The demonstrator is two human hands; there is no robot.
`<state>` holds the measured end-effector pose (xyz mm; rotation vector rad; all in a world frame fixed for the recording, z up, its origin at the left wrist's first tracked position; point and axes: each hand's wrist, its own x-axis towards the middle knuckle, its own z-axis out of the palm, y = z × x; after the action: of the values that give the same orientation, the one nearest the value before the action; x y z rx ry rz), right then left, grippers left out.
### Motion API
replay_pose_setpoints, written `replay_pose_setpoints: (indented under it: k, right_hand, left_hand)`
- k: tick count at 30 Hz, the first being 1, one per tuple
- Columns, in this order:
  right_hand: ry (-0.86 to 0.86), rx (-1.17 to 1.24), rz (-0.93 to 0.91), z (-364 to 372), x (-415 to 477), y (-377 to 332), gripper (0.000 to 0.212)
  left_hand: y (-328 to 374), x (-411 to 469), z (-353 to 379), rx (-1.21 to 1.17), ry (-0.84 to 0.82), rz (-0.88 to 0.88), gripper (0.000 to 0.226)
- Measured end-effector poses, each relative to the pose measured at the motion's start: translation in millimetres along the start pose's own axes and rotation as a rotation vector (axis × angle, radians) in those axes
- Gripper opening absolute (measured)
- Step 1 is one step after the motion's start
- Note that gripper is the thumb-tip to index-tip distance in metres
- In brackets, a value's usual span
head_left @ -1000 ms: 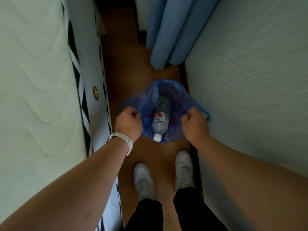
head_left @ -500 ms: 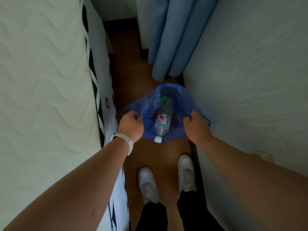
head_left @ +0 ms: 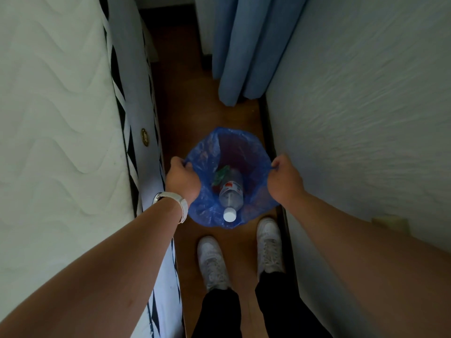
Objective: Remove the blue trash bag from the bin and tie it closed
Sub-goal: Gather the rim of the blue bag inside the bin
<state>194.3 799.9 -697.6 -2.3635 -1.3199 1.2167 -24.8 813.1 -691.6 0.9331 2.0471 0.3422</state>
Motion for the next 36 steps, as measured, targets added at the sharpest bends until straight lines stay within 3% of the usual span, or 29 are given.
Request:
replay_pose_setpoints:
  k: [5,9,13,15,20,36]
  right_hand:
    - [0.001,0.018,0.007,6.2,2.4,-1.2,0.019]
    - [0.036,0.086,0.023,12.1,1.4,1.5,0.027]
    - [0.100,0.134,0.038,12.0,-6.2,-0.9,0.030]
    - [0.136,0.161,0.033,10.7,-11.5,-3.2,0.028]
    - [0.179,0.227,0.037,4.3,-23.8,-9.5,0.024]
    - [0.229,0.123,0.006,-80.2,-51.3,-72.8,0.027]
  left_hand:
    - [-4.5,7.2,11.2,-0.019,0.012,0.009,0.019]
    - [-10.8,11.7,14.3,-0.049,-0.072,-0.027,0.038]
    - [-16.1,15.4,12.0,0.050,-0.169,-0.052,0.022]
    - [-13.2,15.4,8.6,-0.072,-0.181,-0.083,0.029]
    - [0.0,6.1,-0.3,-0.259,-0.258,-0.152,0.016]
    - [63.9,-37.4,-81.9,-0.170,-0.166,-0.151,0.021]
